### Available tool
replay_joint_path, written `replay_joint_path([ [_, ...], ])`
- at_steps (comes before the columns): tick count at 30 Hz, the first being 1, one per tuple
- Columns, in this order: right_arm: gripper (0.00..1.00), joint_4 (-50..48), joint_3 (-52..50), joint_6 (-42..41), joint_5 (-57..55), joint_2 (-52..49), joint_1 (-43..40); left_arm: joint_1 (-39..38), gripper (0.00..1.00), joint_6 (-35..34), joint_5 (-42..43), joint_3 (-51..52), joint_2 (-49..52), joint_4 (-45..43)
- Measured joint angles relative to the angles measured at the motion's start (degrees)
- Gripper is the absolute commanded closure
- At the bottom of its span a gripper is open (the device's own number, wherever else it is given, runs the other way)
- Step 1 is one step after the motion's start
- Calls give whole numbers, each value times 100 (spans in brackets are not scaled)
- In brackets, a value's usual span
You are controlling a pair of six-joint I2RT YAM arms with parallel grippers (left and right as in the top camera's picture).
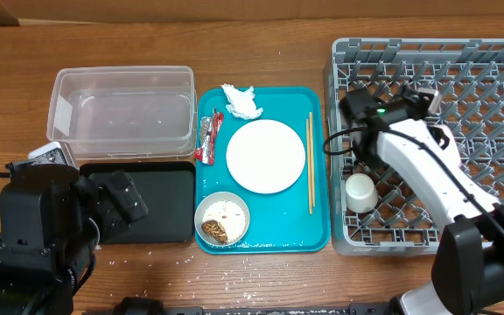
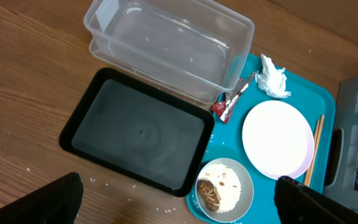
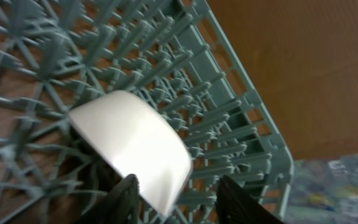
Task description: Sort waste into correct bins and load items into the dishwasher
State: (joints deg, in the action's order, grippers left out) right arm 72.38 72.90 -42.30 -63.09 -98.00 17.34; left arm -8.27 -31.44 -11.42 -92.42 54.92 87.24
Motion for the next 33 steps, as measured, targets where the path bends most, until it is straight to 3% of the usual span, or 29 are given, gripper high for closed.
replay_joint_path([
  [8, 48, 254, 870, 61, 1156, 66, 1163, 0, 0, 0, 0, 0, 2, 4],
  [12, 47, -330, 1062, 815, 2914, 114, 1816, 0, 0, 0, -2, 0, 0, 4],
  [14, 51, -581, 1062, 905, 4052, 114, 2065, 0, 0, 2, 0, 0, 0, 2],
  [18, 52, -1132, 905, 341, 5484, 85, 2103, 0, 0, 2, 0, 0, 0, 4],
  [25, 55, -1917, 116, -459, 6356, -595, 1989, 0, 0, 0, 0, 0, 0, 4],
  [31, 67, -2140, -138, -1021, 6629, -1102, 1943, 0, 0, 0, 0, 0, 0, 4],
  [33, 84, -2214, -138, -1099, 6631, -1143, 1943, 0, 0, 2, 0, 0, 0, 4],
])
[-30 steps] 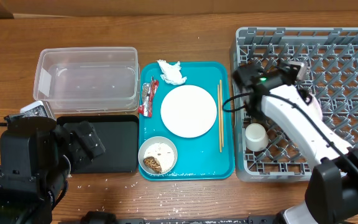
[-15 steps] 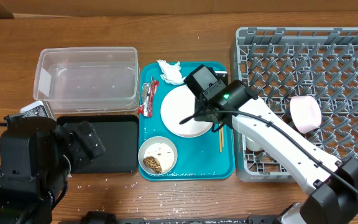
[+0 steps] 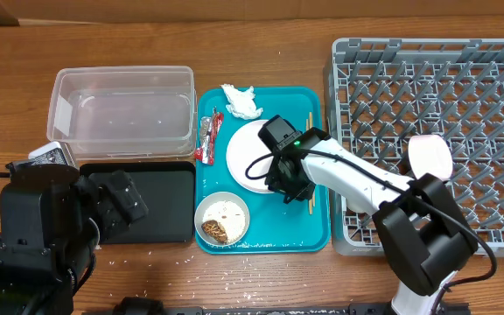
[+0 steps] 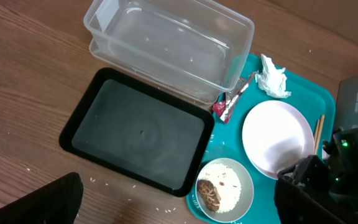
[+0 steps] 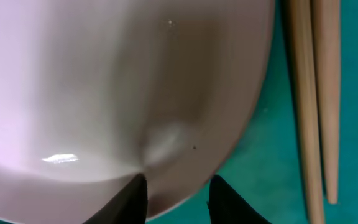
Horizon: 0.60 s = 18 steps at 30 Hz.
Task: Sort waste into correct bins and load items into the dishwasher
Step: 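Grasp the white plate edge with the right gripper and lift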
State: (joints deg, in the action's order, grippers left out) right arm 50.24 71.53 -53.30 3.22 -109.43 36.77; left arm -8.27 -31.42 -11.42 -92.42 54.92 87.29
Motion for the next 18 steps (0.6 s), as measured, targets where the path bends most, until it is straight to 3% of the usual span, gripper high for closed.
replay_joint_path([
  [2, 96, -50, 0, -96, -13, -15, 0, 0, 0, 0, 0, 0, 0, -2],
  [13, 96, -227, 7, -173, -72, -11, -487, 0, 0, 0, 0, 0, 0, -2],
  [18, 96, -258, 203, 643, -234, 68, -756, 0, 0, 0, 0, 0, 0, -2],
])
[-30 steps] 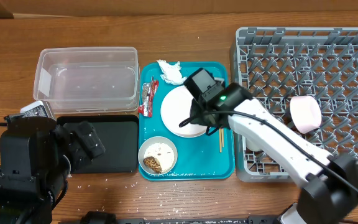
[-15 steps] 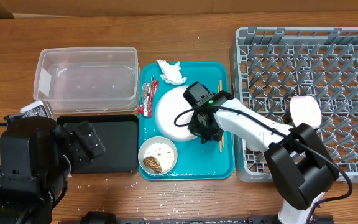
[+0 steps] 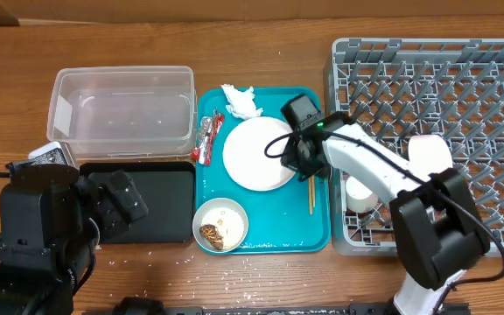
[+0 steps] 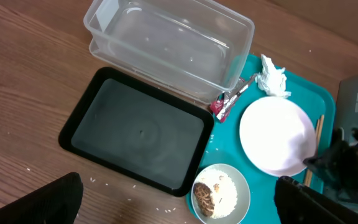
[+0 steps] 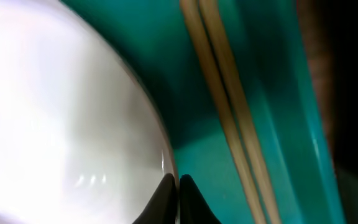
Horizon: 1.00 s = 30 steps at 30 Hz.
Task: Sort waste into correct bins and load items into the dishwasher
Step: 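Grasp the white plate edge with the right gripper and lift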
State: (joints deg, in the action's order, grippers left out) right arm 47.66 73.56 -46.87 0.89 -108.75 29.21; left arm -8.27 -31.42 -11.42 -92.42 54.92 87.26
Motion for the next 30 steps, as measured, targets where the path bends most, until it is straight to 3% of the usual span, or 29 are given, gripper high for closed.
replay_joint_path([
  [4, 96, 0, 286, 990, -168, 529, 7, 0, 0, -2, 0, 0, 0, 0],
  [9, 96, 262, 417, 1438, -997, 1631, 2, 0, 0, -2, 0, 0, 0, -2],
  [16, 96, 691, 450, 1486, -4057, 3058, -203, 0, 0, -2, 0, 0, 0, 2],
  [24, 96, 946, 455, 1471, -6837, 3143, -1292, 0, 0, -2, 0, 0, 0, 0],
  [30, 96, 955, 435, 1591, -7342, 2728, -2238, 0, 0, 0, 0, 0, 0, 0],
])
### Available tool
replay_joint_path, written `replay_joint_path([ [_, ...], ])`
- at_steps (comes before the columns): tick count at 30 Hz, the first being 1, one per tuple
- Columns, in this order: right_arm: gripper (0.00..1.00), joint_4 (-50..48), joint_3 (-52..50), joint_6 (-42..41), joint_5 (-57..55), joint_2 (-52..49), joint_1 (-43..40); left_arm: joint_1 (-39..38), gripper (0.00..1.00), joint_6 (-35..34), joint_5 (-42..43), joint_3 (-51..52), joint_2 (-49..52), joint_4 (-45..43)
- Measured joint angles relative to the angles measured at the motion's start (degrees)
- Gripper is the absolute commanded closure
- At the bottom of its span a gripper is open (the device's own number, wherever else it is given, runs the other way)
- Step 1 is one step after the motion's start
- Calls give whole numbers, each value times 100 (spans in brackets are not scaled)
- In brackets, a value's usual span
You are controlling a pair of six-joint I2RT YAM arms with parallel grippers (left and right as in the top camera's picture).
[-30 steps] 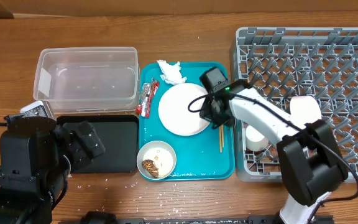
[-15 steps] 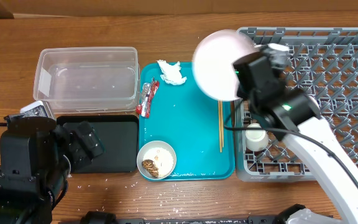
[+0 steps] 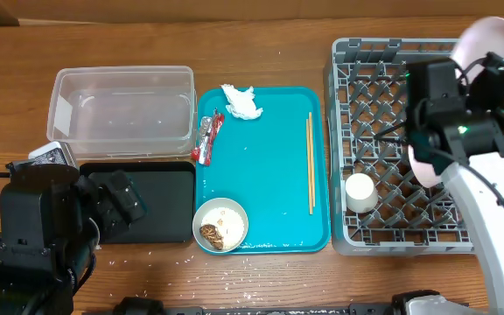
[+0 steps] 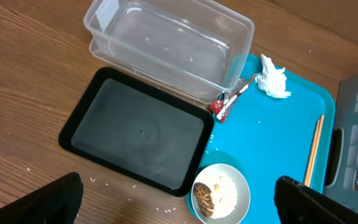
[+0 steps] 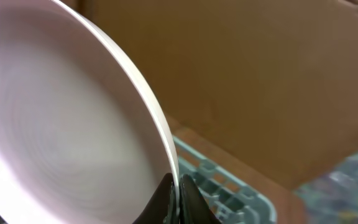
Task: Sort waste into correct bins and load items into the dishwasher
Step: 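Grasp the white plate edge with the right gripper and lift, then stand the white plate upright in the rack's back row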
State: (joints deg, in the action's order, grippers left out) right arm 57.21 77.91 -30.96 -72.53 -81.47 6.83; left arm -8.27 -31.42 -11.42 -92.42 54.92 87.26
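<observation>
My right gripper point(image 5: 174, 198) is shut on the rim of the white plate point(image 5: 61, 124). The plate point(image 3: 486, 35) is held tilted on edge above the far right corner of the grey dish rack point(image 3: 383, 79). A teal tray point(image 3: 269, 201) holds a crumpled napkin point(image 3: 241, 102), a red wrapper point(image 3: 206, 138), chopsticks point(image 3: 310, 162) and a bowl of food scraps point(image 3: 221, 222). My left gripper point(image 4: 179, 202) hangs open high above the table's front left, with nothing between its fingers point(image 4: 48, 199).
A clear plastic bin point(image 3: 122, 118) stands left of the tray, with a black tray point(image 3: 147, 201) in front of it. A white cup point(image 3: 360, 192) sits in the rack's near left part. Another white cup point(image 3: 425, 166) lies beside my right arm.
The plate has left the teal tray, where my right gripper was shut on its right rim. It is now raised on edge over the rack's far right corner. My left arm has not moved.
My right gripper was open beside a white cup in the rack. Then it stood open at the plate's edge on the teal tray. After that it was shut on the plate's rim, with the bowl shifted slightly. Now it holds the plate over the rack.
</observation>
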Motion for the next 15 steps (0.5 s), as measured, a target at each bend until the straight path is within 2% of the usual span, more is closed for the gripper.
replay_joint_path([
  [4, 96, -9, -24, 103, -76, -492, -236, 0, 0, 0, 0, 0, 0, 0],
  [15, 96, -114, -68, 433, -98, -1709, -256, 0, 0, -2, 0, 0, 0, 0],
])
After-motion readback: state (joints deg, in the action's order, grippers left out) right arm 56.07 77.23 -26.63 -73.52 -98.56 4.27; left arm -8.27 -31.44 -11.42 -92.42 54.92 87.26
